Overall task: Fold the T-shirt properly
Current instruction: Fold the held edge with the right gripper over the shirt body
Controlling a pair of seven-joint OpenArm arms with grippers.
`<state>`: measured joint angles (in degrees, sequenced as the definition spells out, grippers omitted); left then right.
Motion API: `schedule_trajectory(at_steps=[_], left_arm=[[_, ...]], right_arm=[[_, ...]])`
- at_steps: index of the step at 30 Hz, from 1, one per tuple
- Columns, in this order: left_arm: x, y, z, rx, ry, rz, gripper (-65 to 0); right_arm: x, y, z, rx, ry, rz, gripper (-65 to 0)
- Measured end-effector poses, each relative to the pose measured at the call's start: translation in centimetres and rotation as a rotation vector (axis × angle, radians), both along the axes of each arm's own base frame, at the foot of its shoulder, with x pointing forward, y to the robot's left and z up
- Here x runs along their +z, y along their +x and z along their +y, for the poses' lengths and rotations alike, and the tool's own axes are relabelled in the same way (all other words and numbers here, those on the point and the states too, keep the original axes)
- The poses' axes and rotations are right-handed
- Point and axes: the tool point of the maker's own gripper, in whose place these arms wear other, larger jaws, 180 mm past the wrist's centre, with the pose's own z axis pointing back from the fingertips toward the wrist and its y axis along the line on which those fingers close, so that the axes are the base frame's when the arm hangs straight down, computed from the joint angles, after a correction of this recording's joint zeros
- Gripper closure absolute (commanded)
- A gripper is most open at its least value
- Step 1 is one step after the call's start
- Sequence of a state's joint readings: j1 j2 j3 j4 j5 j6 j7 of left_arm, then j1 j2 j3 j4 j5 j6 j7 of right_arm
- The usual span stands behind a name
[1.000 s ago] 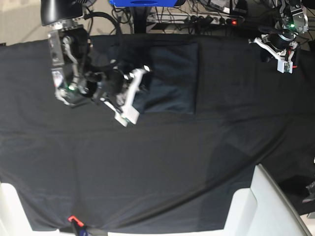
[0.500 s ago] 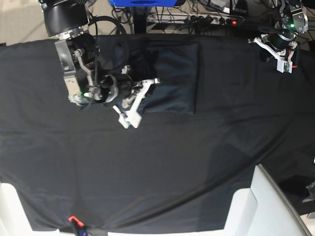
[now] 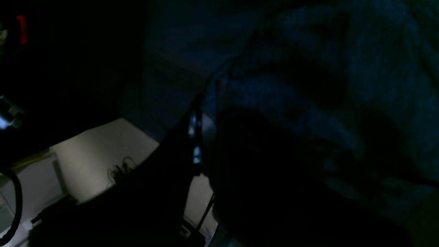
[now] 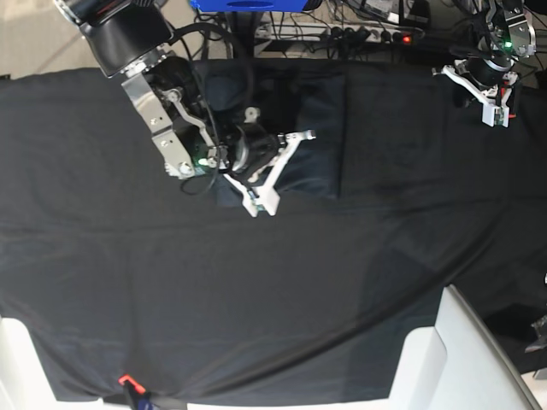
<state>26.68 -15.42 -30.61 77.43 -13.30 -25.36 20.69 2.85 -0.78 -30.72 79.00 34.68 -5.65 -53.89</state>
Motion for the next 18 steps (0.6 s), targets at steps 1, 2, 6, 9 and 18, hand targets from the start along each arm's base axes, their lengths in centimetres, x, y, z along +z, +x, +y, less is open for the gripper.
schedule_trajectory(at_steps=[1, 2, 6, 9, 18], left_arm=[[0.0, 0.0, 0.0, 0.0, 0.0, 0.0, 0.0], [0.0, 0.0, 0.0, 0.0, 0.0, 0.001, 0.0], [0.0, 0.0, 0.0, -0.001, 0.0, 0.001, 0.0], [0.0, 0.0, 0.0, -0.001, -0.001, 0.001, 0.0], [-0.1, 0.3, 0.0, 0.003, -0.003, -0.004, 0.0]], right_arm=[[0.0, 0.0, 0.0, 0.0, 0.0, 0.0, -0.6], [0.0, 0.1, 0.0, 0.0, -0.003, -0.004, -0.6], [-0.4, 0.5, -0.7, 0.013, -0.064, -0.041, -0.6], [-0.4, 0.6, -0.8, 0.015, -0.075, -0.048, -1.2], [-0.5, 0.0, 0.2, 0.073, -0.094, -0.077, -21.9]])
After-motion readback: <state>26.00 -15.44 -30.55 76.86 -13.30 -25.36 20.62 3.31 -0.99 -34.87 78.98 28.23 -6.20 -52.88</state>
